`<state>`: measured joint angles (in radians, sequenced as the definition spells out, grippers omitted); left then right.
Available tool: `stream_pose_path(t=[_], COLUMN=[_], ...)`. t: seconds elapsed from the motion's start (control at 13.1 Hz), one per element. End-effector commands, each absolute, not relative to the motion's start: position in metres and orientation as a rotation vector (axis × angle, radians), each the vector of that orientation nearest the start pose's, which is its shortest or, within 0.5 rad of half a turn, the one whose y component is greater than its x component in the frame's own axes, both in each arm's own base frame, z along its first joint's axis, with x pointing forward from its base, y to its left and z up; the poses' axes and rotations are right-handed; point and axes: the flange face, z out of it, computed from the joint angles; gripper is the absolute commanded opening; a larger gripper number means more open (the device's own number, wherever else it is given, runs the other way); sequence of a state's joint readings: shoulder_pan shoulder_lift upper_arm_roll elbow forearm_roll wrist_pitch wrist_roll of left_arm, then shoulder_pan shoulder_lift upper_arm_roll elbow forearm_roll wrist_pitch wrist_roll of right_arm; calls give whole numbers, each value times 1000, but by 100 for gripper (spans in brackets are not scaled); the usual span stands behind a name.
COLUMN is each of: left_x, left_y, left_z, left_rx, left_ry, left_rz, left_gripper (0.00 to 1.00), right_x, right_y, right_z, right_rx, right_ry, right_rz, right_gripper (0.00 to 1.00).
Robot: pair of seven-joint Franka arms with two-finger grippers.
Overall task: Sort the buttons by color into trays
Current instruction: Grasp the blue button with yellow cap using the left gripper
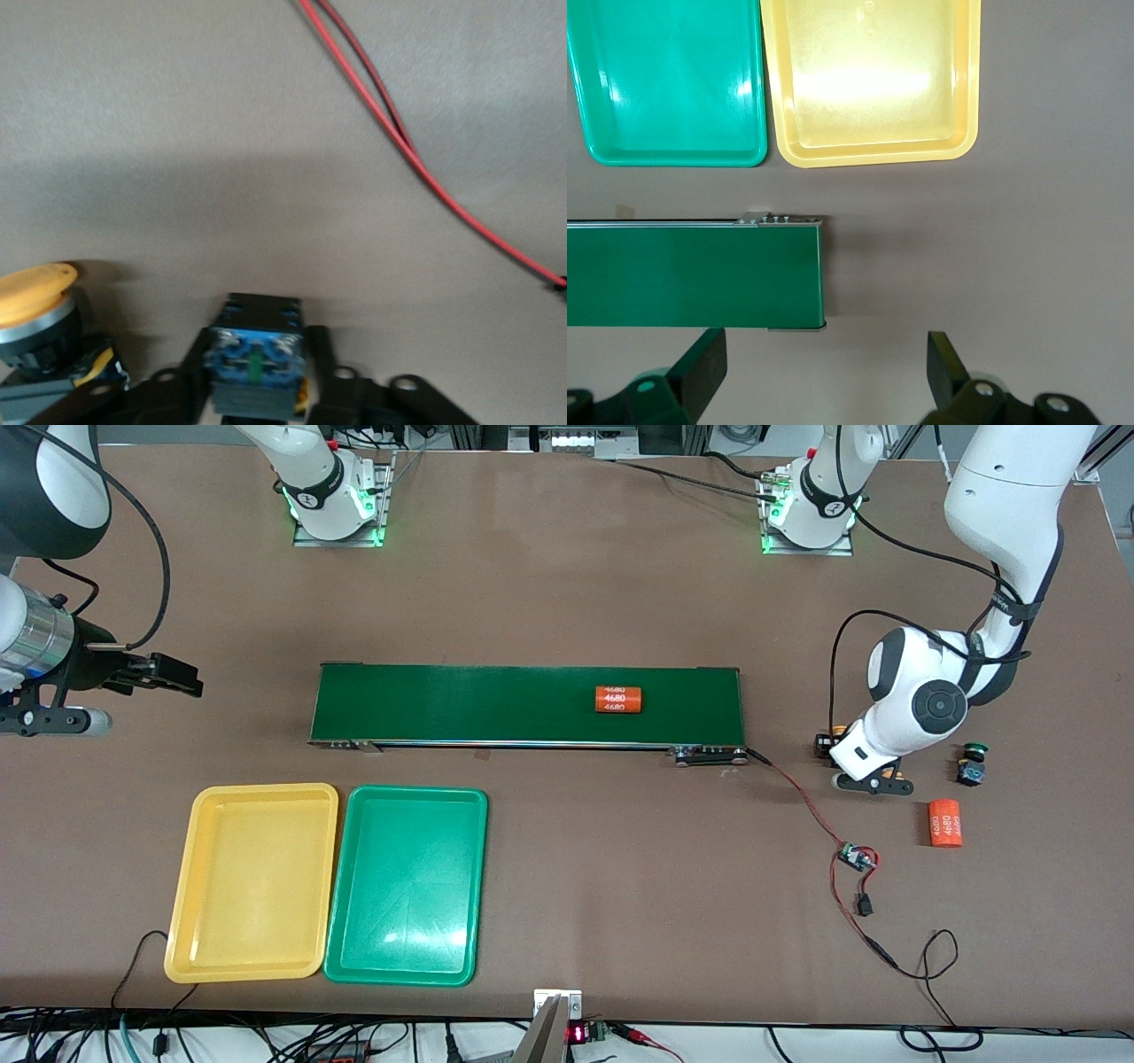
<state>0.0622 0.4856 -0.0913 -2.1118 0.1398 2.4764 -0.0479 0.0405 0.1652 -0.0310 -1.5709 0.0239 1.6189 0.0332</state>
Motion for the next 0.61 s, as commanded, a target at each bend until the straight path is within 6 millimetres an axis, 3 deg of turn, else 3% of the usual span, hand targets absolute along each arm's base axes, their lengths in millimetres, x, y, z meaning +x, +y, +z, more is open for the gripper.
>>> stream_pose_path(t=[0.0,0.08,0.23,0.38,0.53], left_x=[582,589,598,591,575], left_y=[-22,-29,-67,-127,-183], left_z=[213,229,264,284,297], left_rx=[-3078,-3072,-3066,-3080,-3162], left_ry=[134,135,211,323,234], left_rz=[174,224,335,384,408], left_gripper=[11,11,12,13,15], right_x=[602,602,601,598,594], right_y=[8,8,8,12,13], right_z=[536,536,536,534,533], right_rx=[-3101,-3101,-3101,-3100,-3097], right_ry=[24,24,24,19,14], right_rz=[196,196,200,232,267], right_gripper=[100,100,100,100,100])
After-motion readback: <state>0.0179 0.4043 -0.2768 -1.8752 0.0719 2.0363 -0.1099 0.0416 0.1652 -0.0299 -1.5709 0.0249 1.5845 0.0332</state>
